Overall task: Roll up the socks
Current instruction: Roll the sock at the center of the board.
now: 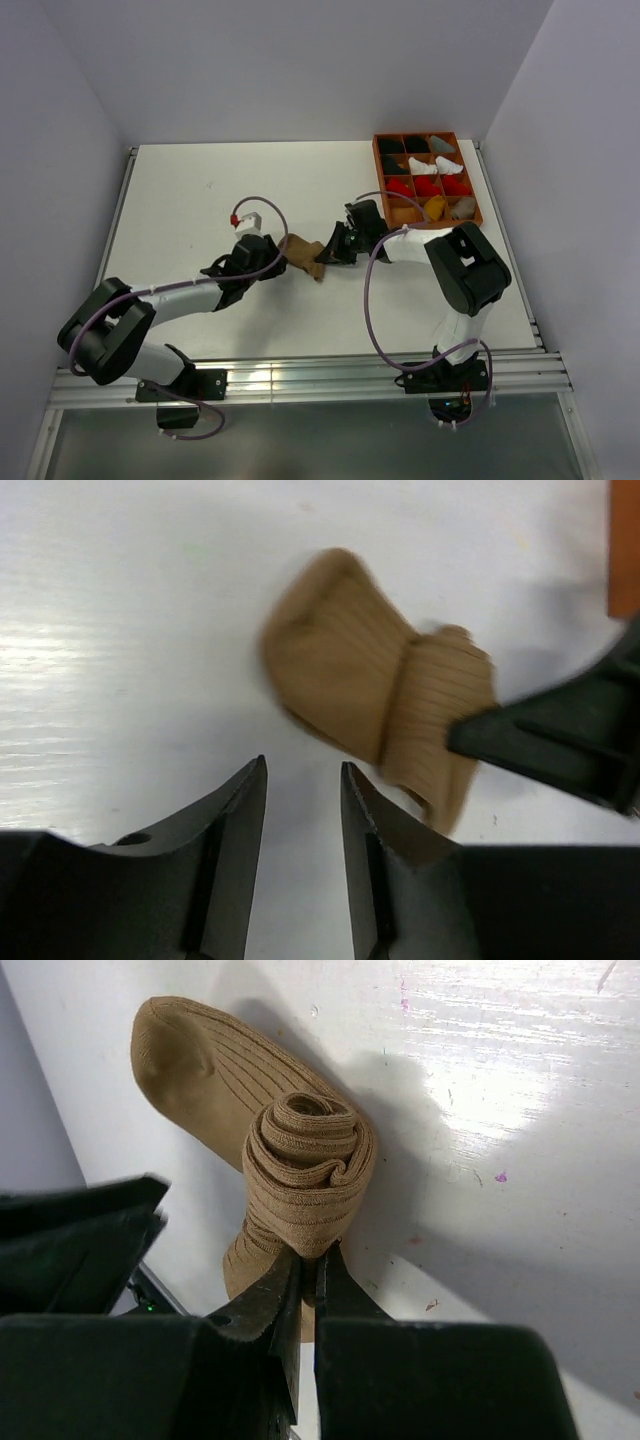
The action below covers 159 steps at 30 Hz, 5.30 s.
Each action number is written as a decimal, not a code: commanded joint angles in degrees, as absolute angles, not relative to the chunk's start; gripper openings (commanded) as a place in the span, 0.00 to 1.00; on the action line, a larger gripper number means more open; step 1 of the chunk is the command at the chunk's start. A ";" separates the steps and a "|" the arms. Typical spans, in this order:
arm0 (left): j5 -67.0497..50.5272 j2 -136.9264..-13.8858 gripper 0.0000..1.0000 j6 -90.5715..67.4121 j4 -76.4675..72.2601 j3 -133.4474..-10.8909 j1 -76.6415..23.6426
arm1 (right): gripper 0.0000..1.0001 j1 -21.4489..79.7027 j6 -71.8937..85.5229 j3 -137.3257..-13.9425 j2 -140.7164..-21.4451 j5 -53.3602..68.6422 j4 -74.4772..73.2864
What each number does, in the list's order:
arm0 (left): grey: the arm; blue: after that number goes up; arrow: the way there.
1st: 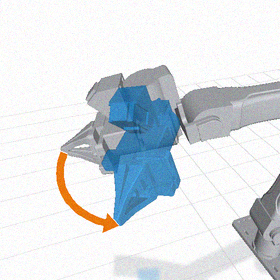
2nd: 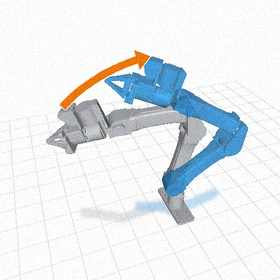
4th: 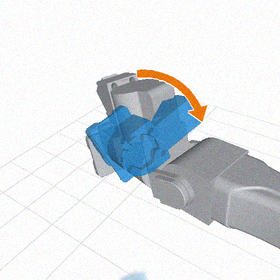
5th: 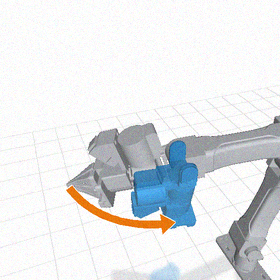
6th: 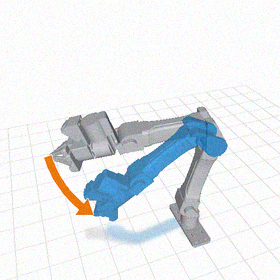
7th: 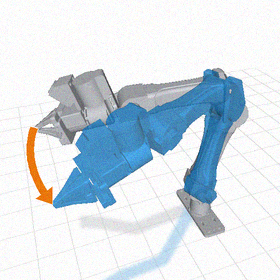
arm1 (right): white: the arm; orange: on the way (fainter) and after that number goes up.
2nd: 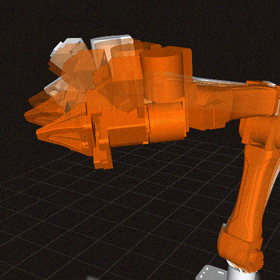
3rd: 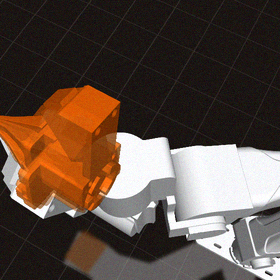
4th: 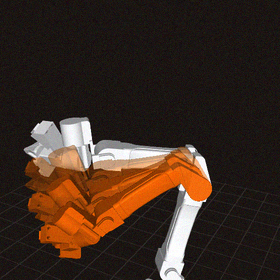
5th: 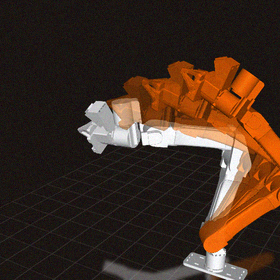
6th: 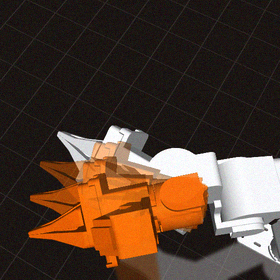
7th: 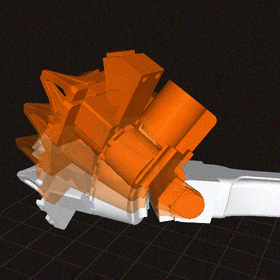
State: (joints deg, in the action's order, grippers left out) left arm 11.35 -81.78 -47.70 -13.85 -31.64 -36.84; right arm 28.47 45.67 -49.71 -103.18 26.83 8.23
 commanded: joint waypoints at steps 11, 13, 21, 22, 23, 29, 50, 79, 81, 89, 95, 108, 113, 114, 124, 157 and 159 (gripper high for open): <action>30.05 -87.88 0.52 -25.07 -20.92 -42.17 -57.03 | 0.00 29.79 44.38 -57.30 -104.50 21.01 -9.66; 31.37 -91.21 0.53 -23.56 -21.01 -43.59 -58.79 | 0.00 29.97 44.47 -58.27 -105.03 21.18 -10.98; 36.47 -100.98 0.52 -19.25 -18.11 -49.74 -61.52 | 0.00 30.06 44.47 -59.68 -105.73 21.80 -12.39; 38.21 -102.38 0.51 -19.25 -17.50 -50.27 -61.52 | 0.00 30.06 44.47 -59.68 -105.73 21.88 -12.04; 39.19 -103.18 0.51 -19.34 -16.53 -51.14 -61.52 | 0.00 29.97 44.56 -59.50 -105.91 22.23 -11.87; 47.18 -107.14 0.49 -22.49 -8.80 -53.78 -61.52 | 0.00 30.06 44.21 -59.68 -106.52 23.64 -11.69; 38.96 -101.61 0.01 -28.56 -0.62 -52.65 -60.30 | 0.39 27.25 47.45 -53.36 -103.02 31.55 1.65; -16.87 -102.83 0.04 -31.64 7.38 -60.55 -32.26 | 0.60 25.93 63.81 -35.41 -110.29 26.11 58.01; -18.89 -103.88 0.04 -32.25 7.47 -60.99 -31.12 | 0.61 26.63 63.72 -36.29 -111.61 25.75 57.74; -22.76 -107.13 0.05 -33.49 7.55 -61.70 -28.30 | 0.63 28.03 63.63 -41.57 -115.92 24.00 56.34; -23.47 -109.33 0.05 -32.87 7.74 -62.14 -27.60 | 0.61 29.00 63.63 -45.00 -118.91 23.82 54.49; -25.84 -100.99 0.07 -41.02 -1.83 -49.77 -30.67 | 0.22 29.18 50.13 -47.19 -108.13 28.04 23.45; -22.33 -98.18 0.11 -46.14 -10.44 -43.17 -33.66 | 0.10 29.18 42.29 -50.71 -103.98 21.99 5.82; -21.45 -98.09 0.12 -46.40 -11.07 -42.72 -33.66 | 0.08 29.18 40.71 -52.37 -103.89 21.62 1.28; -7.78 -88.27 0.47 -45.88 -11.08 -39.73 -36.55 | 0.00 30.14 37.70 -61.61 -105.99 14.15 -16.69; 49.57 -105.72 0.50 -23.64 -9.94 -54.75 -65.48 | 0.00 31.99 40.34 -71.28 -112.85 15.29 -27.25; 49.83 -106.61 0.51 -25.66 -7.83 -55.54 -65.13 | 0.00 31.91 40.34 -71.10 -112.94 15.91 -27.16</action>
State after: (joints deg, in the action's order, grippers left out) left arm 47.03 -104.92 -23.68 -9.76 -53.43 -65.56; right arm 31.48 41.04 -71.33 -110.02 16.73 -23.16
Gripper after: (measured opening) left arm 0.504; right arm 0.326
